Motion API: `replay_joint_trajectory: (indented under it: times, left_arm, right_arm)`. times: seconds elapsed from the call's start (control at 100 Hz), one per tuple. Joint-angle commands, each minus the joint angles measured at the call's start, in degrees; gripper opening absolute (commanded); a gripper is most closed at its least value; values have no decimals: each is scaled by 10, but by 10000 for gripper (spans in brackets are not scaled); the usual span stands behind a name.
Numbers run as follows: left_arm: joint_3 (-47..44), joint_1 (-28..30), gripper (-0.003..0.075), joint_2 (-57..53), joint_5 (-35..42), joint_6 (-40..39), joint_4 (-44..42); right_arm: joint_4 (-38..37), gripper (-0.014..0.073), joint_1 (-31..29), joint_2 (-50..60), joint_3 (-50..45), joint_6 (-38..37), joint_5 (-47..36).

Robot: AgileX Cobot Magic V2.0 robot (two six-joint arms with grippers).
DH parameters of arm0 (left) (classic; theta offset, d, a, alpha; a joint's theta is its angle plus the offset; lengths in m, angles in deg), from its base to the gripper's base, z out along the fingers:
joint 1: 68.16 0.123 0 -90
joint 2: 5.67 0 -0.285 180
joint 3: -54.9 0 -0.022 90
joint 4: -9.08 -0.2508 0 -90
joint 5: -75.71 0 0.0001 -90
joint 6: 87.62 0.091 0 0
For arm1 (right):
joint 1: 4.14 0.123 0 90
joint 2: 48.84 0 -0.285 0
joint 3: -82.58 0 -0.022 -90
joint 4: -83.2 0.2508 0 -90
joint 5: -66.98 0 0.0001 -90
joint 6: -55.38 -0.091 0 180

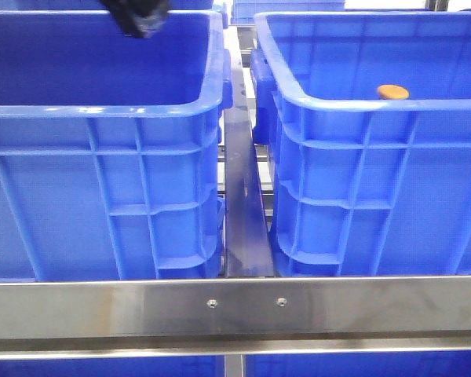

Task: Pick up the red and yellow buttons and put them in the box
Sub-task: 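Lift the red button and pass it to the right gripper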

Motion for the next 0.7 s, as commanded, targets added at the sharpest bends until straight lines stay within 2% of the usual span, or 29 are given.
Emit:
replay_joint_trajectory:
  times: [0.0,0.09,0.27,0.69]
  left_arm:
    - [18,-29,-13,-25,37,5,15]
    - [18,-49,-13,-25,44,5,15]
    - [18,-64,-13,-25,48,5,15]
    - [18,-67,-13,-25,48,5,17]
  right_arm:
    - [64,460,-2,-24,47,-12,42]
    - [122,528,-2,-54,77,-14,97]
    - [242,526,3,-115,125,-29,190]
    - [269,526,98,-248,216,-35,174]
